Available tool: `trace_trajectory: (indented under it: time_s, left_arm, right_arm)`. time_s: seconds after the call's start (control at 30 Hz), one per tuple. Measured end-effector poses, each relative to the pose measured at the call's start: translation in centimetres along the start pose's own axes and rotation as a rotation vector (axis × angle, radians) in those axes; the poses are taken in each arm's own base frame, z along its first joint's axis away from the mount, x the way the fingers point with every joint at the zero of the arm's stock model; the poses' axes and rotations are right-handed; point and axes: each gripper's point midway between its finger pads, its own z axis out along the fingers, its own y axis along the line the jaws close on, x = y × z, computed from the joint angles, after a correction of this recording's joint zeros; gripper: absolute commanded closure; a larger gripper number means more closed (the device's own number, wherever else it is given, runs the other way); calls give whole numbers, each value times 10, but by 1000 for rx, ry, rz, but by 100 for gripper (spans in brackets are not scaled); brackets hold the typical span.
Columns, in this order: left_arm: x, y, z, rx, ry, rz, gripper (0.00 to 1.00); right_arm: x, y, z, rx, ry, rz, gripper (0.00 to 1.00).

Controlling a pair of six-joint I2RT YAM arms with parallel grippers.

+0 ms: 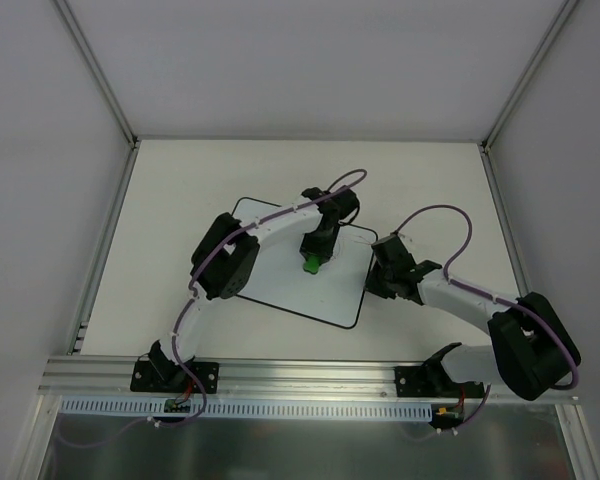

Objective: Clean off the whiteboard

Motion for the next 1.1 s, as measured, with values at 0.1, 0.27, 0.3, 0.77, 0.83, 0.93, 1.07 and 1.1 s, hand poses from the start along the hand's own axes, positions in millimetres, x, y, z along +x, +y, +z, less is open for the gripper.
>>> trace_trajectory:
  time_s: [0.1, 0.27, 0.3, 0.77, 0.83, 0.93, 1.07, 1.1]
  left_arm:
    - [15, -29, -3, 23, -5, 63, 100]
    - [28, -41, -6, 37, -18, 87, 100]
    - [29, -40, -6, 41, -22, 79, 100]
    - [44, 53, -7, 7, 28, -169, 100]
    - [46, 75, -7, -16, 46, -216, 100]
    - [47, 87, -7, -34, 57, -242, 100]
    - [48, 75, -8, -70, 43, -187, 100]
    - [49, 70, -8, -77, 46, -169, 100]
  right_arm:
    - [0, -1, -1, 0, -2, 0, 100]
    - [1, -3, -2, 4, 0, 0, 100]
    - [1, -3, -2, 3, -1, 0, 100]
    - [2, -3, -2, -3, -6, 5, 100]
    - [2, -3, -2, -3, -6, 4, 100]
    - [2, -3, -2, -3, -6, 4, 100]
    - [2, -4, -2, -2, -6, 4, 100]
    - [2, -4, -2, -1, -7, 4, 100]
